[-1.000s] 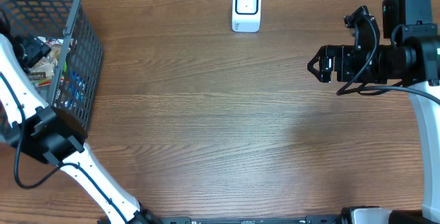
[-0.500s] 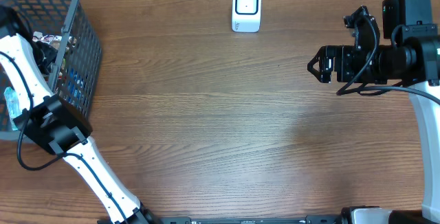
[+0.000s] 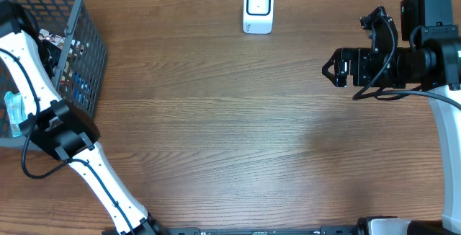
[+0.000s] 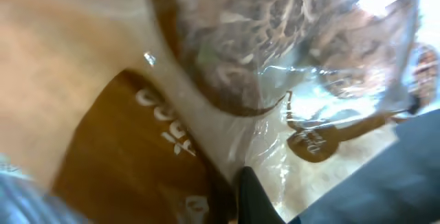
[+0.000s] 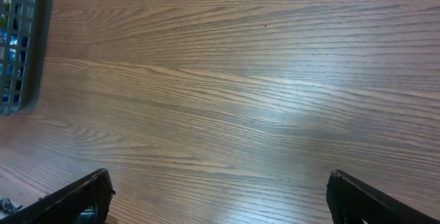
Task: Scan the item barcode
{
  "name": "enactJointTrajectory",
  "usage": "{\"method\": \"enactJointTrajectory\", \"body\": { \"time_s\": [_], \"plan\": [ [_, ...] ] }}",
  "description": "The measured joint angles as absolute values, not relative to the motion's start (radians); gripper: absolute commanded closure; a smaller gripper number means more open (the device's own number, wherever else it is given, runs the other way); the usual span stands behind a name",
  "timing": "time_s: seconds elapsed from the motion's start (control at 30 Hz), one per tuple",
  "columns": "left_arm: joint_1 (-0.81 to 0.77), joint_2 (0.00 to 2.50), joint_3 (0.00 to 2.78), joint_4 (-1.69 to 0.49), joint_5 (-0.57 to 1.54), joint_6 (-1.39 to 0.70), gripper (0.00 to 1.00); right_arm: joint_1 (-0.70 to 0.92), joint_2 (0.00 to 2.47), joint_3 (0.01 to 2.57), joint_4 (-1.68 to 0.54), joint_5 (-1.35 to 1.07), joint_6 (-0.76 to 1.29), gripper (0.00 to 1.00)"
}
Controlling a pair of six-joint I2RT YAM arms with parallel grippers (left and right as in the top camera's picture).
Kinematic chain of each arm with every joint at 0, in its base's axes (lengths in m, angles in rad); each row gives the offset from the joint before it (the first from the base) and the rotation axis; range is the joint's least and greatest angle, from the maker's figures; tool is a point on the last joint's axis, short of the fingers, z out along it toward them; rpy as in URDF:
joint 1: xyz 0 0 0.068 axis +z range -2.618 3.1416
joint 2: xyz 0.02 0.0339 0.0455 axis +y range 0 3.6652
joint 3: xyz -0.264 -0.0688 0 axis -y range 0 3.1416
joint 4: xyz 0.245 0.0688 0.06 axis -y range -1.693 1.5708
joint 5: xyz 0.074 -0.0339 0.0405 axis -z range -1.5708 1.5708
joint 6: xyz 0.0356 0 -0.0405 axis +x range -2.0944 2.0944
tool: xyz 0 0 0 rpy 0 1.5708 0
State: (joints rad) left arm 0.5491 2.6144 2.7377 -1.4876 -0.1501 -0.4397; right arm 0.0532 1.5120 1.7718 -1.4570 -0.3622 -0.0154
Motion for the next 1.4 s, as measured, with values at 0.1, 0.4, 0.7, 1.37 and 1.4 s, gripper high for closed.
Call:
{"method": "enactJointTrajectory", "body": {
  "time_s": [0.1,0.4,0.7,1.37,1.4],
  "plan": [
    [0.549,2.598,2.8,-1.516,-0.147,-0.439,0.96,0.053,1.512,1.772,-1.457,-0.362,-0.015,0.0],
    [0.549,2.293,2.891,-1.535,-0.143,-0.4,0.96,0.053,1.512,1.772,-1.457,-0.362,-0.016,0.0],
    [0.523,2.085,2.931,-1.594,-0.143,-0.351,0.69,0.053,1.512,1.772,-1.457,-0.362,-0.015,0.0],
    [0.525,2.263,2.899,-1.655,-0.035,-0.097,0.96,0.053,1.512,1.772,-1.456,-0.362,-0.016,0.0],
    [0.525,2.263,2.899,-1.671,-0.017,-0.096,0.96,0.053,1.512,1.772,-1.456,-0.363,-0.015,0.0]
  ]
}}
